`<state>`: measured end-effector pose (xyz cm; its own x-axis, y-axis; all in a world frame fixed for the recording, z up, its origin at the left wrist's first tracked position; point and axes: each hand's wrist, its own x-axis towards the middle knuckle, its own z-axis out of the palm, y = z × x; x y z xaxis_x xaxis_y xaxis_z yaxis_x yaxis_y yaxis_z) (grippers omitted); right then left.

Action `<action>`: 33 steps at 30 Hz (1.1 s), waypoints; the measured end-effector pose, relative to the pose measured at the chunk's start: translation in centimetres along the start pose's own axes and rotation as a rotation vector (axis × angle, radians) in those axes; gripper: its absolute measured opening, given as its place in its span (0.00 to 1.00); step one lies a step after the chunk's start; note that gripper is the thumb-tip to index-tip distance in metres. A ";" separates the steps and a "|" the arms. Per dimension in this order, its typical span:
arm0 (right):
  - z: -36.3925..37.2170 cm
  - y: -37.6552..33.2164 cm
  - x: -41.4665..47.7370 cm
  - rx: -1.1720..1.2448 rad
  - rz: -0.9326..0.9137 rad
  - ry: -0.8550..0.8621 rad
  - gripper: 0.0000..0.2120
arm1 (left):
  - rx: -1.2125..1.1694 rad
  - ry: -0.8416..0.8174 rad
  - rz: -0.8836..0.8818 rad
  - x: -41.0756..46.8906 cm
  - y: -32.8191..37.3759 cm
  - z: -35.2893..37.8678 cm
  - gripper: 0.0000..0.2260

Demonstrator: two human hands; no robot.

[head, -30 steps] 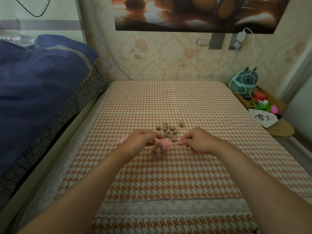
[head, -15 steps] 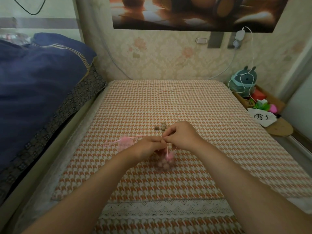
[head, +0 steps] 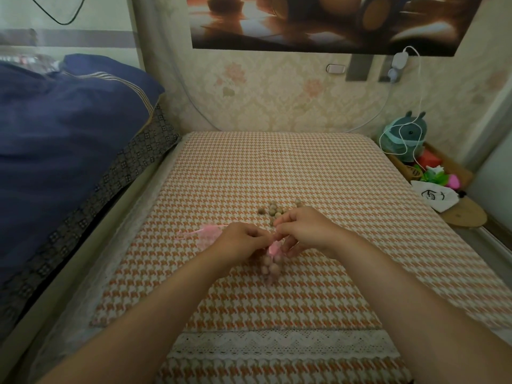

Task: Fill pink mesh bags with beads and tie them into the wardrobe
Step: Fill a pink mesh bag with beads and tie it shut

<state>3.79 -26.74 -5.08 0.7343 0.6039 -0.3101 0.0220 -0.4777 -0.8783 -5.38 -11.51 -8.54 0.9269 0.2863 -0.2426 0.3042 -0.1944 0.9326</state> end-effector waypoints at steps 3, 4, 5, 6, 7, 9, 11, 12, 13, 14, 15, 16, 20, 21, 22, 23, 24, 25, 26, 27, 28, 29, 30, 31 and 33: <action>0.1 -0.3 -0.5 -0.010 -0.009 -0.078 0.03 | 0.078 0.059 0.055 -0.1 -0.2 -0.2 0.04; 0.2 -0.3 -0.7 -0.030 -0.008 -0.110 0.02 | 0.116 0.081 0.074 0.0 -0.4 -0.2 0.04; 0.3 -0.3 -0.8 -0.046 -0.004 -0.136 0.02 | 0.149 0.100 0.091 0.0 -0.5 -0.2 0.04; 0.4 -0.2 -0.8 -0.051 0.004 -0.155 0.03 | 0.172 0.115 0.103 -0.1 -0.6 -0.2 0.05; 0.5 -0.2 -0.8 -0.047 0.018 -0.167 0.04 | 0.185 0.126 0.109 -0.1 -0.6 -0.2 0.05; 0.5 -0.4 -0.7 -0.050 0.056 -0.183 0.06 | 0.162 0.140 0.090 -0.3 -0.5 -0.2 0.07; 0.7 -0.6 -0.7 -0.071 0.091 -0.211 0.09 | 0.086 0.136 0.050 -0.5 -0.3 -0.2 0.11; 0.8 -0.6 -0.6 -0.075 0.108 -0.216 0.10 | 0.067 0.134 0.040 -0.6 -0.3 -0.2 0.12; 0.9 -0.6 -0.6 -0.073 0.124 -0.214 0.12 | 0.064 0.134 0.040 -0.6 -0.2 -0.2 0.13; 1.0 -0.5 -0.5 -0.071 0.136 -0.208 0.12 | 0.061 0.135 0.042 -0.7 -0.1 -0.2 0.13; 1.1 -0.4 -0.4 -0.069 0.144 -0.198 0.11 | 0.050 0.134 0.038 -0.8 0.1 -0.2 0.14; 1.2 -0.4 -0.3 -0.070 0.151 -0.183 0.09 | 0.028 0.130 0.026 -0.9 0.3 -0.1 0.16; 1.3 -0.2 -0.1 -0.046 0.180 -0.112 0.06 | -0.124 0.047 -0.088 -1.3 1.1 -0.8 0.23; 1.3 -0.2 0.0 -0.049 0.184 -0.113 0.06 | -0.168 0.021 -0.123 -1.4 1.3 -1.1 0.23; 1.3 -0.2 0.0 -0.051 0.190 -0.114 0.07 | -0.195 -0.007 -0.151 -1.4 1.5 -1.4 0.21; 1.3 -0.2 0.1 -0.047 0.195 -0.104 0.08 | -0.192 -0.032 -0.163 -1.5 1.6 -1.6 0.17; 1.3 -0.1 0.2 -0.036 0.203 -0.083 0.09 | -0.153 -0.051 -0.153 -1.7 1.6 -1.8 0.13; 1.4 0.0 0.3 -0.018 0.213 -0.056 0.10 | -0.090 -0.063 -0.123 -1.8 1.5 -1.8 0.10; 1.4 0.1 0.5 0.004 0.225 -0.035 0.10 | -0.018 -0.076 -0.083 -2.0 1.4 -1.8 0.07; 1.6 0.2 0.5 0.026 0.238 -0.027 0.09 | 0.054 -0.085 -0.045 -2.2 1.2 -1.7 0.07; 1.7 0.3 0.6 0.050 0.254 -0.035 0.08 | 0.135 -0.086 -0.016 -2.4 1.1 -1.6 0.08; 1.9 0.3 0.6 0.076 0.269 -0.050 0.07 | 0.227 -0.081 0.012 -2.4 0.8 -1.4 0.12; 2.1 0.4 0.6 0.107 0.286 -0.061 0.07 | 0.321 -0.071 0.038 -2.4 0.6 -1.3 0.16; 2.2 0.5 0.7 0.140 0.302 -0.062 0.09 | 0.392 -0.059 0.066 -2.3 0.4 -1.1 0.18; 2.3 0.7 0.8 0.191 0.324 -0.047 0.09 | 0.441 -0.023 0.131 -2.0 0.0 -1.1 0.17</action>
<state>2.84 -25.06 -6.78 0.6506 0.4715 -0.5953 -0.3364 -0.5239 -0.7825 -7.51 -11.09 -7.75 0.9668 0.2132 -0.1407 0.2442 -0.6097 0.7541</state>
